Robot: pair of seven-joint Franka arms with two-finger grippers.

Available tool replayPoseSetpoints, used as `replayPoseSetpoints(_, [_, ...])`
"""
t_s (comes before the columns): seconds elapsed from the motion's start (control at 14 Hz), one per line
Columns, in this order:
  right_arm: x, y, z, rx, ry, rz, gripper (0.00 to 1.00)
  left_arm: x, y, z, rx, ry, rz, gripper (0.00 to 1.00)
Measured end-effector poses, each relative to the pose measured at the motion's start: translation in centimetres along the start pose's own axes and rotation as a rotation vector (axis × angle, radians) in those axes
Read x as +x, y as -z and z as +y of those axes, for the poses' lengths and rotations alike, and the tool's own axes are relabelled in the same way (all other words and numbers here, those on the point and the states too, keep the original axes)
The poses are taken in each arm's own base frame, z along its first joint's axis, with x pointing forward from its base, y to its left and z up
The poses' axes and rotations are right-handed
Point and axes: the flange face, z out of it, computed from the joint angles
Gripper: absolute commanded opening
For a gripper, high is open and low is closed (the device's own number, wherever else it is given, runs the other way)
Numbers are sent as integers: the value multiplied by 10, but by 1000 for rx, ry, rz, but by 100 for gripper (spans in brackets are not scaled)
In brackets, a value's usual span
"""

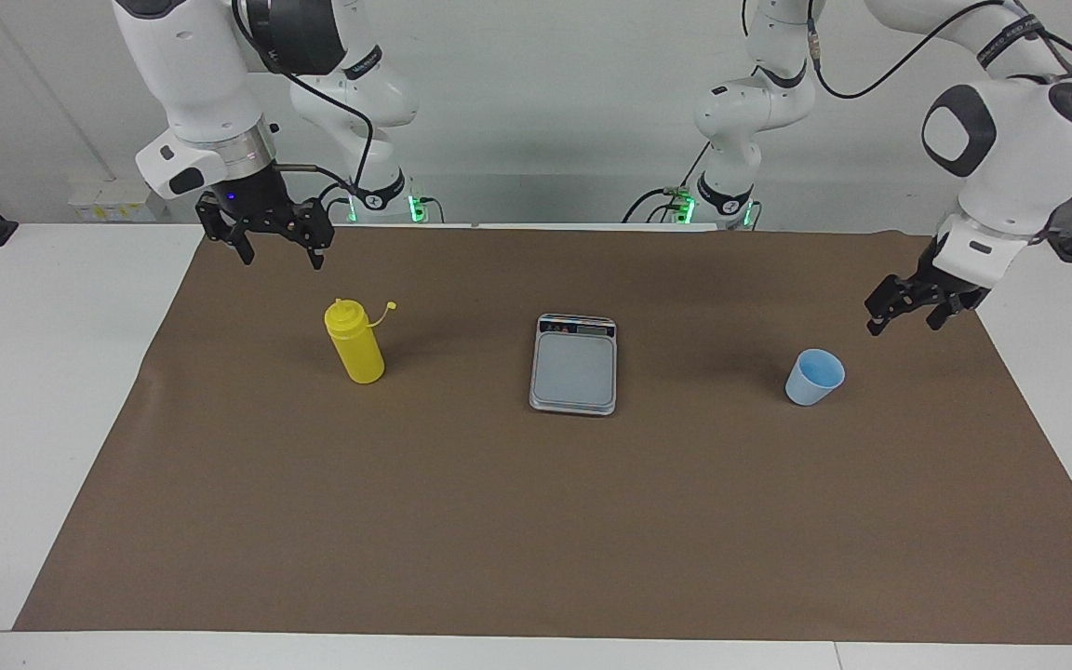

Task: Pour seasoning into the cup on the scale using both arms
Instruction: 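Move the left gripper toward the light blue cup, then close the left gripper around the light blue cup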

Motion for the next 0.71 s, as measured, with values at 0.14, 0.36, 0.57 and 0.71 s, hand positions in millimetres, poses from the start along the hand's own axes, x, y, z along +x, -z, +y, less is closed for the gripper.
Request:
replayPoseSetpoints(0.14, [0, 0, 0, 0, 0, 0, 100, -8, -42, -4, 0, 11, 5, 100])
replayPoseSetpoints(0.36, [0, 0, 0, 0, 0, 0, 100, -20, -78, -4, 0, 42, 11, 100])
replayPoseSetpoints(0.57, [0, 0, 0, 0, 0, 0, 100, -28, -101, -4, -1, 60, 18, 100])
replayPoseSetpoints(0.71, [0, 0, 0, 0, 0, 0, 100, -34, -118, -2, -4, 90, 3, 100])
